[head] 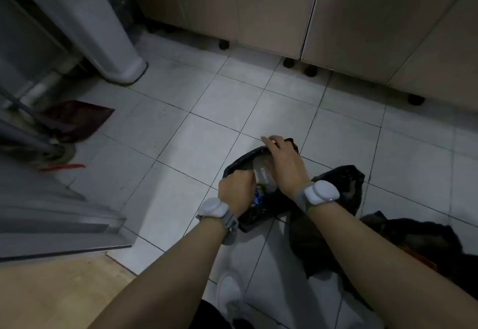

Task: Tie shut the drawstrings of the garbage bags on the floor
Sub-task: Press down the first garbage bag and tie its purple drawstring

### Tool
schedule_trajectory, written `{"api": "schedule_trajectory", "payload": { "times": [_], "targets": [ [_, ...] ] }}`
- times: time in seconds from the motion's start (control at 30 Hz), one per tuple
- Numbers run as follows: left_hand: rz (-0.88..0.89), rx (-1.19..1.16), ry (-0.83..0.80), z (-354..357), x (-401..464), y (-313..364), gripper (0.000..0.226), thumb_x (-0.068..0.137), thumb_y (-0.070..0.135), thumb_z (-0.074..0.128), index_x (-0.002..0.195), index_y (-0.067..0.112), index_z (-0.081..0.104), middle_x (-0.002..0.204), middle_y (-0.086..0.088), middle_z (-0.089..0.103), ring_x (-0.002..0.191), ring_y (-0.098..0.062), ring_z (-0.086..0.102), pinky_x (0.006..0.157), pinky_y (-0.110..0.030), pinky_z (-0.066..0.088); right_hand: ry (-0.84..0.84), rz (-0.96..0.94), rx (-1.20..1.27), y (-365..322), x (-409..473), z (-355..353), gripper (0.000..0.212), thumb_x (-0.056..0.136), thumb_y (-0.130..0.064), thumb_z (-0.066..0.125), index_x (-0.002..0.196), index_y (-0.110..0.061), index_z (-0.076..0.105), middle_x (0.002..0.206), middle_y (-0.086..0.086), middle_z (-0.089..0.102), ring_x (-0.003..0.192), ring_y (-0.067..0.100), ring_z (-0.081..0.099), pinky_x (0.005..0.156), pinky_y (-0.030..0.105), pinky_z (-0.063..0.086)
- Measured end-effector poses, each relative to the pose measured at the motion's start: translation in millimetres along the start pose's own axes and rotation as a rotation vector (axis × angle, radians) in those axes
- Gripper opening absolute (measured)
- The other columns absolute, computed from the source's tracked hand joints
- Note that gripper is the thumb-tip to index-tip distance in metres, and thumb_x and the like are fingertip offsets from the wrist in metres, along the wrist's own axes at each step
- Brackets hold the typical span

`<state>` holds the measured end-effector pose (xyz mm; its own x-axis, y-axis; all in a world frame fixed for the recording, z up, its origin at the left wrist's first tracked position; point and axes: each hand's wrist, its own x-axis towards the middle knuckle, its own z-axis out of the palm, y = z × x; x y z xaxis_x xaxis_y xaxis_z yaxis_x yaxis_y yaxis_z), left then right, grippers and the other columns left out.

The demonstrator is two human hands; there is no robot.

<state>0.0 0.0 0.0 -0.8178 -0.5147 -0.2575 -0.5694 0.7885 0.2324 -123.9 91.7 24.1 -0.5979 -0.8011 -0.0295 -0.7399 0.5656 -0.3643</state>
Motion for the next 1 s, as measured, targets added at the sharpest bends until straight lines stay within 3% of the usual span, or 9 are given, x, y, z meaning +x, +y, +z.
{"api": "schedule_trajectory", "payload": {
  "times": [0.13, 0.27, 0.33, 0.47, 0.6, 0.67, 0.77, 0.9, 1.0],
  "targets": [
    [-0.019, 0.000, 0.008, 0, 3, -7, 0.014, 0.099, 0.024, 0.055, 0.094, 0.017, 0.067, 0.095, -0.006, 0.072, 0.086, -0.033, 0.070, 0.066, -0.035, 0.050, -0.010, 0.012, -0.023, 1, 12, 15, 0.063, 0.083, -0.012, 0.074, 0.143, -0.015, 0.051, 0.141, 0.009, 0.052, 0.122, 0.030, 0.050, 0.096, 0.039, 0.047],
    [-0.034, 0.012, -0.037, 1, 7, -16, 0.019, 0.099, 0.028, 0.057, 0.104, 0.018, 0.072, 0.103, -0.008, 0.072, 0.093, -0.035, 0.071, 0.074, -0.037, 0.055, 0.080, 0.035, -0.031, 7, 19, 26, 0.026, 0.093, -0.016, 0.061, 0.118, -0.012, 0.068, 0.117, 0.010, 0.065, 0.105, 0.030, 0.054, 0.086, 0.040, 0.046],
    [-0.091, 0.049, -0.048, -1, 9, -20, 0.021, 0.099, 0.030, 0.058, 0.107, 0.016, 0.072, 0.108, -0.010, 0.071, 0.097, -0.037, 0.070, 0.078, -0.038, 0.053, 0.147, 0.051, -0.021, 9, 15, 31, 0.018, 0.096, -0.014, 0.059, 0.109, -0.011, 0.071, 0.109, 0.008, 0.068, 0.101, 0.030, 0.055, 0.082, 0.041, 0.046],
    [-0.227, 0.112, -0.131, -7, 9, -23, 0.030, 0.094, 0.038, 0.070, 0.106, 0.011, 0.068, 0.109, -0.009, 0.070, 0.100, -0.032, 0.072, 0.078, -0.034, 0.054, 0.239, 0.016, 0.019, 11, 2, 32, 0.016, 0.098, -0.014, 0.059, 0.104, -0.010, 0.073, 0.104, 0.008, 0.071, 0.097, 0.030, 0.057, 0.079, 0.041, 0.048],
    [-0.290, 0.102, -0.190, -14, 7, -24, 0.018, 0.091, 0.032, 0.070, 0.087, 0.017, 0.060, 0.093, -0.002, 0.068, 0.096, -0.024, 0.075, 0.070, -0.028, 0.047, 0.223, 0.023, 0.036, 17, -5, 28, 0.017, 0.099, -0.016, 0.058, 0.108, -0.011, 0.072, 0.107, 0.006, 0.070, 0.098, 0.028, 0.056, 0.082, 0.040, 0.048],
    [-0.280, 0.067, -0.255, -16, 5, -27, 0.014, 0.091, 0.027, 0.068, 0.090, 0.013, 0.069, 0.095, -0.003, 0.074, 0.095, -0.024, 0.077, 0.080, -0.028, 0.058, 0.234, 0.021, 0.048, 18, -6, 24, 0.019, 0.100, -0.018, 0.057, 0.109, -0.010, 0.072, 0.107, 0.007, 0.070, 0.099, 0.028, 0.057, 0.083, 0.039, 0.048],
    [-0.291, 0.034, -0.308, -13, 0, -35, 0.023, 0.092, 0.026, 0.067, 0.104, 0.009, 0.077, 0.104, -0.007, 0.077, 0.099, -0.026, 0.077, 0.092, -0.035, 0.061, 0.254, 0.039, 0.077, 18, -9, 18, 0.023, 0.102, -0.020, 0.054, 0.111, -0.010, 0.073, 0.108, 0.008, 0.071, 0.101, 0.028, 0.058, 0.085, 0.038, 0.048],
    [-0.301, -0.035, -0.314, -4, 0, -42, 0.025, 0.095, 0.031, 0.069, 0.076, 0.016, 0.063, 0.086, 0.000, 0.072, 0.088, -0.020, 0.075, 0.066, -0.020, 0.051, 0.237, 0.057, 0.103, 15, -12, 14, 0.025, 0.103, -0.021, 0.052, 0.113, -0.009, 0.072, 0.111, 0.008, 0.071, 0.106, 0.028, 0.057, 0.087, 0.036, 0.047],
    [-0.307, -0.084, -0.350, -1, 0, -43, 0.022, 0.096, 0.027, 0.069, 0.078, 0.018, 0.060, 0.101, -0.006, 0.077, 0.098, -0.023, 0.077, 0.066, -0.022, 0.048, 0.239, 0.047, 0.136, 13, -14, 12, 0.026, 0.104, -0.022, 0.052, 0.114, -0.010, 0.072, 0.111, 0.007, 0.071, 0.105, 0.027, 0.058, 0.087, 0.037, 0.048]
  ]
}}
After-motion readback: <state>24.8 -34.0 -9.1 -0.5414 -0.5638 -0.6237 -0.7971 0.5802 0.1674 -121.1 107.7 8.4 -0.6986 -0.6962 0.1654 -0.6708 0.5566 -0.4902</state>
